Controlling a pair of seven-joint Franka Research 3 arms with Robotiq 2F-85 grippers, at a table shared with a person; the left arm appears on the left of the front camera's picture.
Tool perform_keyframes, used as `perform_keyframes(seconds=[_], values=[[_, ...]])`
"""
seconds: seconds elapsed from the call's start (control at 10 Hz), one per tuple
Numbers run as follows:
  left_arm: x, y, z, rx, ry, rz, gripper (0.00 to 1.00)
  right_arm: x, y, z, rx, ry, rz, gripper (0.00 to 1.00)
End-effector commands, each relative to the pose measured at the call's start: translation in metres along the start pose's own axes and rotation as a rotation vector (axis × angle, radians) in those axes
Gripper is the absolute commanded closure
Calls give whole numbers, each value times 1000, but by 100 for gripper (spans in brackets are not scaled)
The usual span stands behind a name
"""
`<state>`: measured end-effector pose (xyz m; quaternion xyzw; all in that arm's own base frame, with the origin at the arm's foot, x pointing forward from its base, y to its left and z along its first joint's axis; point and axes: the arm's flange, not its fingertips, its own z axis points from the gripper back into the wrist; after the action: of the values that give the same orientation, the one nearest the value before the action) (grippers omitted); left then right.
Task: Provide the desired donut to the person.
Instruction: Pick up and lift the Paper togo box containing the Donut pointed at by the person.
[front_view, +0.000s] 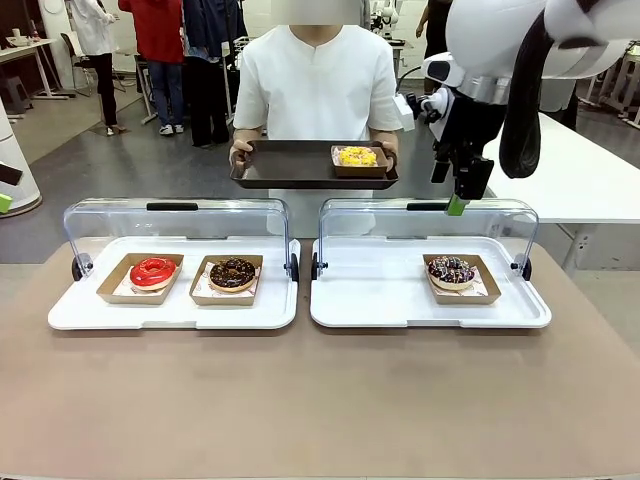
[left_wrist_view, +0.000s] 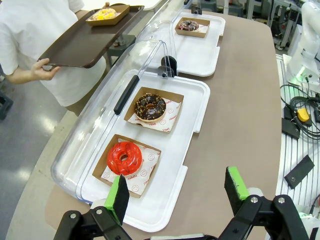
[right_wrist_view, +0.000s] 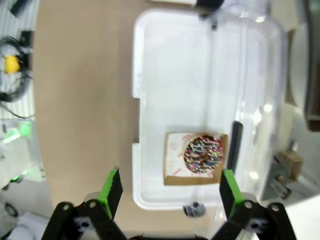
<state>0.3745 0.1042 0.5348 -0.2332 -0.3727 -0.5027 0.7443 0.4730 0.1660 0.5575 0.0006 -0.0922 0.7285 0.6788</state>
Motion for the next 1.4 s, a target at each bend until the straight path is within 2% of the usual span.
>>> perform_keyframes(seconds=[0.0, 0.2, 0.4, 0.6, 0.7, 0.9, 1.3], values=[[0, 0, 1, -2, -12, -4, 0, -57, -22, 16, 145, -237, -90, 0], [0, 0, 1, -2, -12, -4, 0, -129, -42, 19, 205, -502, -160, 0], [0, 0, 1, -2, -12, -4, 0, -205, -55, 13, 171, -782, -180, 0], [0, 0, 1, -2, -12, -4, 0, -262, -54, -6, 75, -928, -203, 0], [0, 0, 1, -2, -12, -4, 0, -281, -49, -17, 20, -998, -172, 0], [0, 0, 1, -2, -12, -4, 0, -300, -36, -30, 19, -999, -111, 0], [0, 0, 1, -2, -12, -4, 0, -330, -4, -42, 53, -989, -144, 0]])
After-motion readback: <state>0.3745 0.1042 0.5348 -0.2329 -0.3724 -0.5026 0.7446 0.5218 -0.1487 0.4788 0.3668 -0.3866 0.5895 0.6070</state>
